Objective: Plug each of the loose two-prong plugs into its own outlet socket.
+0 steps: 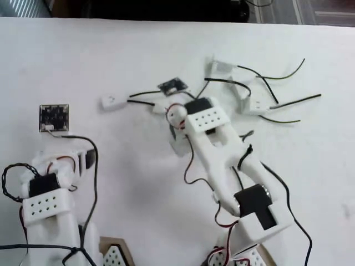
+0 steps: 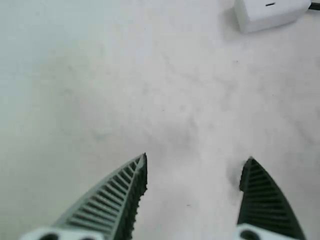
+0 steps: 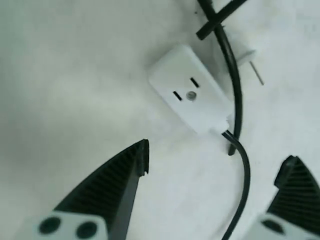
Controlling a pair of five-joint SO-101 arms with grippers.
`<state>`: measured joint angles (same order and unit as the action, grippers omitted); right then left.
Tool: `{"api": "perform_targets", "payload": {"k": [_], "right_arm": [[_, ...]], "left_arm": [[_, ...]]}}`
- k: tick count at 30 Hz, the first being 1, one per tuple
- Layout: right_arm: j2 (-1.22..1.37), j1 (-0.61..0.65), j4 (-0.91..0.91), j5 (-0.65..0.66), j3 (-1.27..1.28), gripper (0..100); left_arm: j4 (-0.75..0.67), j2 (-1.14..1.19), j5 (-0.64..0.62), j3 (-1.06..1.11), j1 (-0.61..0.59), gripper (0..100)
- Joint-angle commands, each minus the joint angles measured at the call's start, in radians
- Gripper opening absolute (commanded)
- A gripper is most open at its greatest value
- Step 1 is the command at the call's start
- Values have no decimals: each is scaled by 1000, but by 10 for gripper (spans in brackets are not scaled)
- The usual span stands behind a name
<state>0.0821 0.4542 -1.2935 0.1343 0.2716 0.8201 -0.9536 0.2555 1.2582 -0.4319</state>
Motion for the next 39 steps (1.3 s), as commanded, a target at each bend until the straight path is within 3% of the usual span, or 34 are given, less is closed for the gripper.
{"api": "perform_targets", "payload": {"k": [1,7,15,24,35,39], "right_arm": [[-50,50,107,29,68,383],[-70,62,125,34,97,381],[-136,142,128,35,101,260],[76,33,285,37,95,260],[176,15,328,37,74,256],[206,12,364,37,74,178]], "left_arm": [[-20,-27,2,-3,-4,297],[-20,-27,0,-3,-2,297],[-21,-27,-2,-3,-1,297],[-21,-27,0,-3,-1,297],[-21,-27,0,-3,-1,297],[-21,-27,0,-3,-2,297]]}}
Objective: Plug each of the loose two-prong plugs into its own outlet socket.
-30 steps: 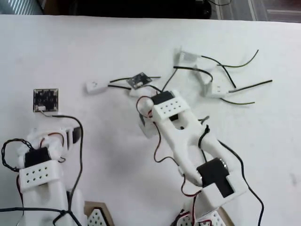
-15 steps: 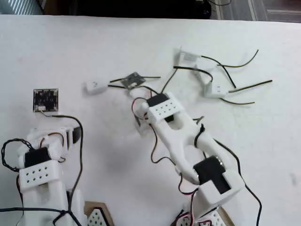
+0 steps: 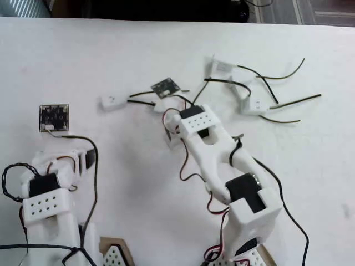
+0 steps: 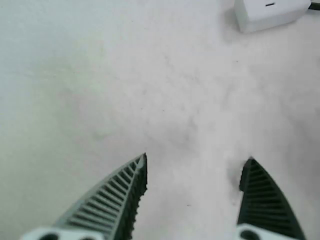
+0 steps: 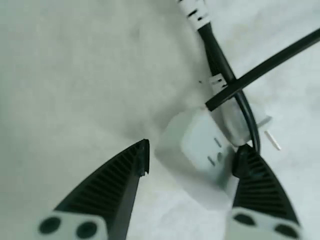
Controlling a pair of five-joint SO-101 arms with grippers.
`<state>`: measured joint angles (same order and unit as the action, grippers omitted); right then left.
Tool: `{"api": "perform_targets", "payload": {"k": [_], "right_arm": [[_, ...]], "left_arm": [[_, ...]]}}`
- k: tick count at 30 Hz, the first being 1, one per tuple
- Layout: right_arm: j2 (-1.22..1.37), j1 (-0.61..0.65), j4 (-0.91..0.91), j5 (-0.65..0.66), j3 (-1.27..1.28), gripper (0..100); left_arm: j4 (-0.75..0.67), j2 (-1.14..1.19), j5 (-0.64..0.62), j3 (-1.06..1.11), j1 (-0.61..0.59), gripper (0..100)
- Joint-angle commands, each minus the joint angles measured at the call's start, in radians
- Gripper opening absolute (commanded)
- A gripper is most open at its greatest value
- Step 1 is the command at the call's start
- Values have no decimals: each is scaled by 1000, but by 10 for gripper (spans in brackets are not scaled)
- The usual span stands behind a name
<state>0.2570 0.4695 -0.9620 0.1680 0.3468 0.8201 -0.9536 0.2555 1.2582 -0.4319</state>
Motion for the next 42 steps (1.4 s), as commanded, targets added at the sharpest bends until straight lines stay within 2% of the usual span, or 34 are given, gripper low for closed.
{"api": "perform_targets", "payload": {"k": [1,5,11,15,19,23,27,30,35,42], "right_arm": [[38,-5,51,3,-2,149],[22,-15,76,2,-2,57],[-143,44,-1,-25,2,51],[-260,116,-45,-270,3,14],[-297,186,-28,-499,0,18],[-263,245,93,-666,6,18],[-160,251,182,-801,5,18],[-68,234,206,-822,-2,69],[-41,228,176,-813,-3,291],[-223,194,70,-749,-14,278]], "left_arm": [[-21,-27,0,-3,-2,297],[-21,-27,0,-3,-2,297],[-21,-27,-2,-3,-2,297],[-21,-27,-3,-3,-2,297],[-21,-27,-3,-3,-2,297],[-21,-27,-5,-3,-2,297],[-21,-27,-5,-2,-2,297],[-21,-27,-5,2,-2,297],[-21,-27,-2,5,1,297],[-21,-27,0,6,1,297]]}}
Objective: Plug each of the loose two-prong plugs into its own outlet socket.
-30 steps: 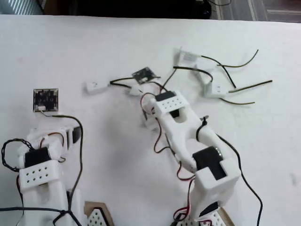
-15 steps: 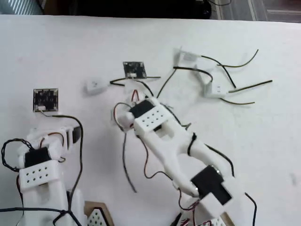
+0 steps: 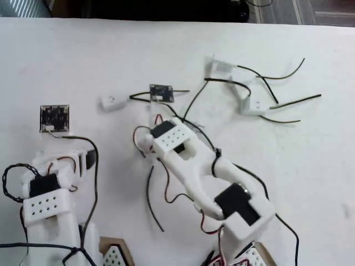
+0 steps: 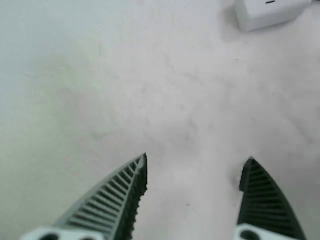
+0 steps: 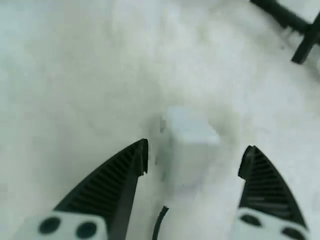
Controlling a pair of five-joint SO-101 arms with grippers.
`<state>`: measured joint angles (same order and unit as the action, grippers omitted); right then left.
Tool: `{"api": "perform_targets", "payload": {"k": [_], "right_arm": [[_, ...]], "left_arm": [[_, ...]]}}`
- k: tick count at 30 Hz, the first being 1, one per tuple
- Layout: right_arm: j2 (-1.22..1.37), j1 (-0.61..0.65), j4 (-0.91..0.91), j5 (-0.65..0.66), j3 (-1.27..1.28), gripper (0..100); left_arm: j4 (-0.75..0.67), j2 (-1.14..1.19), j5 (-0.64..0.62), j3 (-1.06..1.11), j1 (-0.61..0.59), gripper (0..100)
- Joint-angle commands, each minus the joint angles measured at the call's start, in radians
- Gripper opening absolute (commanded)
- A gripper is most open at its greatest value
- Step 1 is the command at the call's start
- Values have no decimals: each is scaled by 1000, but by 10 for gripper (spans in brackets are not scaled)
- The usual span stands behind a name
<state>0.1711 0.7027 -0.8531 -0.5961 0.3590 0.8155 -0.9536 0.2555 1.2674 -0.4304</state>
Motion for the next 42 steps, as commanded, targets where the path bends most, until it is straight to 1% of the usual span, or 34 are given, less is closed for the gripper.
{"api": "perform_targets", "payload": {"k": [1,4,7,11,13,16,18,19,24,26,30,36,39,42], "right_arm": [[-159,-51,-42,15,-25,271],[-193,-76,-42,17,-25,235],[-191,-93,-41,71,-18,195],[-202,-154,-41,110,5,183],[-202,-189,-41,219,2,183],[-196,-222,-38,496,2,182],[-193,-257,-33,638,0,182],[-191,-274,-25,667,-6,182],[-136,-372,-27,675,-55,183],[-88,-390,-38,684,-66,183],[-28,-361,-102,822,-94,182],[-33,-311,-143,967,-141,180],[-36,-288,-142,1016,-146,180],[-35,-262,-142,1028,-146,180]], "left_arm": [[-17,-27,0,-3,-1,297],[-17,-27,0,-3,1,297],[-17,-27,0,-3,1,297],[-17,-27,0,-3,1,297],[-17,-27,0,-3,1,297],[-17,-27,2,-3,1,297],[-17,-27,2,-3,1,297],[-17,-27,2,-3,1,297],[-17,-27,2,-3,1,297],[-17,-27,2,-3,1,297],[-17,-27,2,-3,1,297],[-17,-27,2,-3,1,297],[-17,-27,2,-3,1,297],[-17,-27,2,-3,1,297]]}}
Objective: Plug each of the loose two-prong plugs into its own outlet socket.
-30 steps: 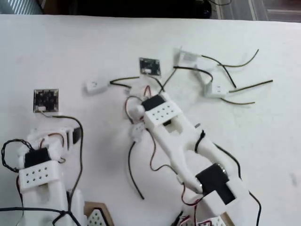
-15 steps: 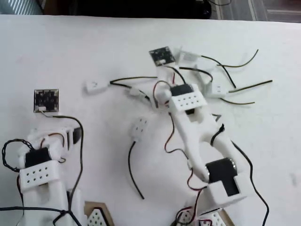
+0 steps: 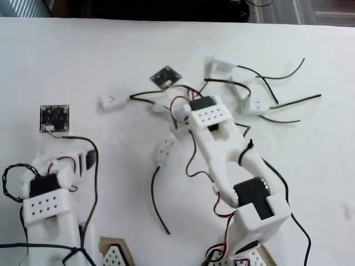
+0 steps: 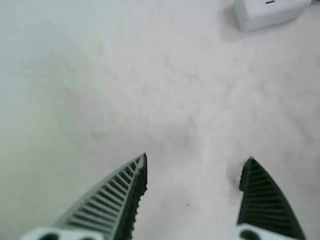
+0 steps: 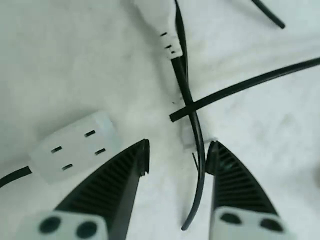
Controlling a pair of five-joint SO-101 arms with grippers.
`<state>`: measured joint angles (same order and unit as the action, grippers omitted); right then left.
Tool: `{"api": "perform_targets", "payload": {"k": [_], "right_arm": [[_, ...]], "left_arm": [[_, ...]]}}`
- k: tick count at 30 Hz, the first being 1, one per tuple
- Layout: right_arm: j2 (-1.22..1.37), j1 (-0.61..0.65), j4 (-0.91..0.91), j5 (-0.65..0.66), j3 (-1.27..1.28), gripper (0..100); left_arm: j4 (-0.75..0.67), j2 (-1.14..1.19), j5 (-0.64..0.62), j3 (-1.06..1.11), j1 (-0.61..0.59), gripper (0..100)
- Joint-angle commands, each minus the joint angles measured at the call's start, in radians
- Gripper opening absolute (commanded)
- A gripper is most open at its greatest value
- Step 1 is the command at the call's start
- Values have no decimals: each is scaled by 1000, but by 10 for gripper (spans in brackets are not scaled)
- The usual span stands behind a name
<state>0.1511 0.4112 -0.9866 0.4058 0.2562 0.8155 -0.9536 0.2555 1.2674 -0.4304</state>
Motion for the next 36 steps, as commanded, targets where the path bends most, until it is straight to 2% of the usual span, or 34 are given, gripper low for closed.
{"api": "perform_targets", "payload": {"k": [1,6,8,15,36], "right_arm": [[-10,39,-8,26,-43,180],[-4,56,-8,29,-43,180],[-1,54,-8,71,-37,180],[133,51,-5,97,-75,181],[331,-99,-27,103,-328,182]], "left_arm": [[-17,-27,2,-3,1,297],[-17,-27,2,-3,1,297],[-17,-27,2,-3,1,297],[-17,-27,2,-3,1,297],[-17,-27,2,-3,1,297]]}}
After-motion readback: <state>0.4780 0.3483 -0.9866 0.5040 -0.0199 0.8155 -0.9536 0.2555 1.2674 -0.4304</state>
